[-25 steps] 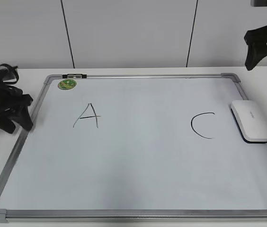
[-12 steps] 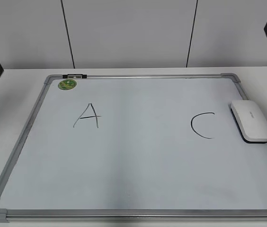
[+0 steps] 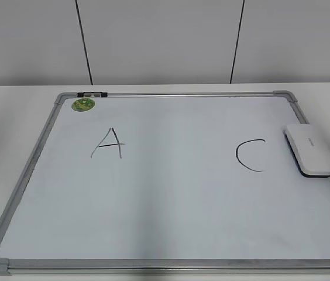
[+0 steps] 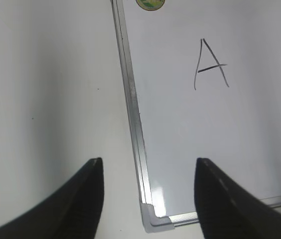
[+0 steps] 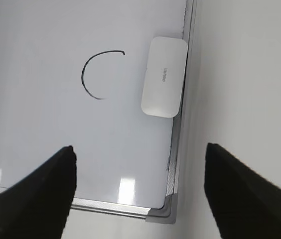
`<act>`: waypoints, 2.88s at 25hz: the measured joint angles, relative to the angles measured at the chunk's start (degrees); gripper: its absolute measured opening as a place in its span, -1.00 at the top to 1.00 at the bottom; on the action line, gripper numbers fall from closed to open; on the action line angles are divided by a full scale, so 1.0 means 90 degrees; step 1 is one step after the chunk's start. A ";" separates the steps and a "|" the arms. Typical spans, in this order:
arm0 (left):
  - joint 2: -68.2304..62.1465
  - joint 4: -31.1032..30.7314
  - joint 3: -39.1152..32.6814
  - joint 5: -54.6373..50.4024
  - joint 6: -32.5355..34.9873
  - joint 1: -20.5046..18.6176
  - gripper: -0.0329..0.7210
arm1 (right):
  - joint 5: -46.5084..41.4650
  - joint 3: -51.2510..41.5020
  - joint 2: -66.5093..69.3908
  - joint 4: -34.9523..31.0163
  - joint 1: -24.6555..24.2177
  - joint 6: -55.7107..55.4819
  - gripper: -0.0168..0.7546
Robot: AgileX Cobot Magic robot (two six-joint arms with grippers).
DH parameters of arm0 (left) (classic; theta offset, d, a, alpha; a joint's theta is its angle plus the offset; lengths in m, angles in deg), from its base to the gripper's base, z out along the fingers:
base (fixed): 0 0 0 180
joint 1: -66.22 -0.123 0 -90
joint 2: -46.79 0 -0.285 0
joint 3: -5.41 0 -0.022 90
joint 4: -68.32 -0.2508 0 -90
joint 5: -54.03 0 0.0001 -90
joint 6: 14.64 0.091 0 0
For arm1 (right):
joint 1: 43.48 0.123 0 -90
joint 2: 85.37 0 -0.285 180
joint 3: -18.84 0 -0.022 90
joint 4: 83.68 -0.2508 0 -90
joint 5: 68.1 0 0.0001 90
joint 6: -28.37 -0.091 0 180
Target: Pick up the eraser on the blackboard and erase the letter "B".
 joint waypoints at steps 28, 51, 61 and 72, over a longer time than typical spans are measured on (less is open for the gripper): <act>0.5386 -0.0225 -0.4821 -0.0107 -0.0234 0.0551 -0.21 | -0.0059 -0.5081 -0.5573 -0.0340 0.0000 -0.0279 -0.58; 0.5531 -0.0645 -0.5753 0.0949 -0.0234 0.0551 -0.21 | 0.0715 -0.5903 -0.5966 0.0586 0.0000 -0.0444 -0.58; 0.5531 -0.0645 -0.5753 0.0949 -0.0234 0.0551 -0.21 | 0.0730 -0.5903 -0.5966 0.0586 0.0000 -0.0449 -0.57; 0.6297 -0.0645 -0.5753 0.0949 -0.0234 0.0259 -0.09 | 0.0730 -0.5903 -0.6744 0.0596 -0.0031 -0.0460 -0.57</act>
